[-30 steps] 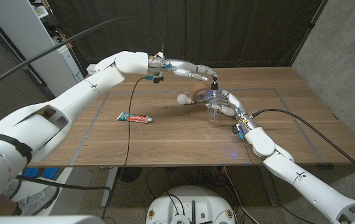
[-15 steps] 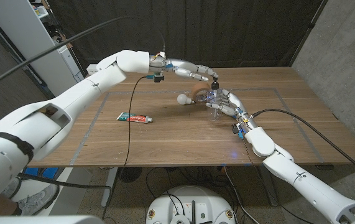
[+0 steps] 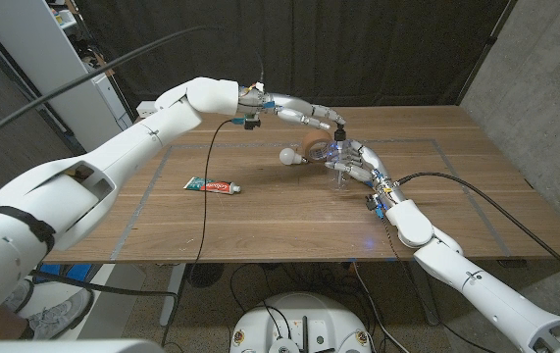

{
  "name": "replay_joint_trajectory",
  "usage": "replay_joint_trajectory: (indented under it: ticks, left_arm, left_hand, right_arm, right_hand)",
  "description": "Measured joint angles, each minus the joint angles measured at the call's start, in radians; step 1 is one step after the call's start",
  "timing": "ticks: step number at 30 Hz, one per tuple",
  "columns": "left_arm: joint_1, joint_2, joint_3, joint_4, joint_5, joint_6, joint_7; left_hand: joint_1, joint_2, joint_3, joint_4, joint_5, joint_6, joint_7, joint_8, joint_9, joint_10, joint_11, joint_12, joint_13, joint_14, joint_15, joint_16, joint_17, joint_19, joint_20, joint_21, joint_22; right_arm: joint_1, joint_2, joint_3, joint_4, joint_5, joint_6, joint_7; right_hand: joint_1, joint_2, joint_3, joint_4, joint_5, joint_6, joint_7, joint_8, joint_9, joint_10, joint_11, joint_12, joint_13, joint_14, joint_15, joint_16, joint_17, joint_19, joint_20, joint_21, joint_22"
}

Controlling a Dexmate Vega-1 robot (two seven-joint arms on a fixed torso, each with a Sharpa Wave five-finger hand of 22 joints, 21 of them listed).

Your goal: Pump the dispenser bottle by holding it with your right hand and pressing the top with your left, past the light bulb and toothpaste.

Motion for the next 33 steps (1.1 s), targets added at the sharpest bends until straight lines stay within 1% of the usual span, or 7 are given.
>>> replay_joint_trajectory:
  ticks: [2, 8, 10, 13, 23, 31, 33]
  left_arm:
    - [-0.001, -0.002, 0.003, 0.000, 0.000, 0.002, -0.002]
    - [-0.005, -0.008, 0.008, 0.008, -0.001, 0.006, -0.009]
    - [-0.007, -0.011, 0.011, 0.012, -0.002, 0.006, -0.012]
    - [-0.009, -0.013, 0.014, 0.016, -0.002, 0.006, -0.015]
    - [-0.018, -0.024, 0.027, 0.033, -0.004, 0.005, -0.028]
    - [-0.020, -0.028, 0.034, 0.038, -0.007, 0.008, -0.037]
    - [-0.020, -0.028, 0.035, 0.039, -0.007, 0.010, -0.038]
  left_hand:
    - [0.000, 0.000, 0.000, 0.000, 0.000, 0.000, 0.000, 0.000, 0.000, 0.000, 0.000, 0.000, 0.000, 0.000, 0.000, 0.000, 0.000, 0.000, 0.000, 0.000, 0.000]
    - [0.000, 0.000, -0.004, -0.004, 0.008, -0.002, 0.002, -0.004, 0.000, -0.002, 0.001, -0.004, 0.000, 0.000, 0.000, 0.000, 0.000, 0.000, 0.000, 0.000, 0.000]
    - [0.000, 0.000, -0.004, -0.004, 0.008, -0.004, 0.003, -0.003, 0.000, -0.006, 0.001, -0.004, 0.000, 0.000, 0.000, 0.000, 0.000, 0.000, 0.000, 0.000, 0.000]
    - [0.000, 0.000, -0.004, -0.004, 0.008, -0.006, 0.005, -0.003, 0.000, -0.009, 0.001, -0.006, 0.000, 0.000, 0.000, 0.000, 0.000, 0.000, 0.000, 0.000, 0.000]
    - [0.000, 0.000, -0.004, -0.004, 0.008, -0.013, 0.001, -0.003, 0.000, -0.016, 0.002, -0.003, 0.000, 0.000, 0.000, 0.000, 0.000, 0.000, 0.000, 0.000, 0.000]
    - [0.000, 0.000, -0.008, 0.000, 0.008, -0.017, 0.002, -0.003, -0.001, -0.018, 0.004, -0.003, 0.000, 0.000, 0.000, 0.000, 0.000, 0.000, 0.000, 0.000, 0.000]
    - [0.000, 0.000, -0.008, 0.000, 0.008, -0.017, 0.002, -0.003, -0.001, -0.018, 0.004, -0.003, 0.000, 0.000, 0.000, 0.000, 0.000, 0.000, 0.000, 0.000, 0.000]
  right_arm:
    - [0.002, 0.002, 0.000, 0.003, 0.002, 0.003, 0.000]
    - [0.007, 0.008, 0.000, 0.013, 0.007, 0.010, -0.001]
    - [0.009, 0.010, 0.000, 0.016, 0.008, 0.012, -0.002]
    - [0.010, 0.012, 0.000, 0.018, 0.010, 0.014, -0.002]
    - [0.010, 0.015, 0.002, 0.021, 0.015, 0.022, -0.006]
    - [0.008, 0.016, 0.006, 0.021, 0.015, 0.023, -0.010]
    - [0.006, 0.016, 0.006, 0.020, 0.015, 0.023, -0.011]
  right_hand:
    - [0.000, 0.000, 0.004, -0.004, 0.000, 0.000, 0.000, 0.000, 0.000, 0.000, 0.000, 0.000, 0.004, 0.004, 0.004, 0.000, 0.000, 0.000, 0.000, 0.000, 0.000]
    - [0.000, 0.000, 0.004, -0.004, 0.000, 0.004, 0.004, 0.006, 0.000, 0.000, 0.000, 0.004, 0.006, 0.005, 0.005, 0.000, 0.004, 0.000, 0.000, 0.004, 0.000]
    - [0.000, 0.000, 0.004, -0.004, 0.000, 0.004, 0.004, 0.010, 0.000, 0.006, 0.006, 0.004, 0.008, 0.005, 0.005, 0.000, 0.005, 0.000, 0.000, 0.008, 0.000]
    - [0.000, 0.000, 0.004, -0.004, 0.000, 0.004, 0.004, 0.010, 0.000, 0.005, 0.005, 0.004, 0.009, 0.014, 0.004, -0.003, 0.005, 0.000, 0.000, 0.008, 0.000]
    - [0.000, 0.000, 0.004, -0.004, -0.001, 0.004, 0.004, 0.017, 0.000, 0.005, 0.005, 0.010, 0.016, 0.016, 0.006, -0.004, 0.005, 0.000, 0.000, 0.009, 0.000]
    - [0.000, 0.000, 0.004, -0.004, 0.000, 0.004, 0.003, 0.017, 0.000, 0.006, 0.005, 0.010, 0.022, 0.019, 0.009, -0.004, 0.010, 0.000, 0.000, 0.016, 0.000]
    - [0.000, 0.000, 0.004, -0.004, 0.000, 0.007, 0.000, 0.019, 0.000, 0.006, 0.006, 0.010, 0.023, 0.019, 0.009, -0.004, 0.010, 0.000, 0.000, 0.016, 0.000]
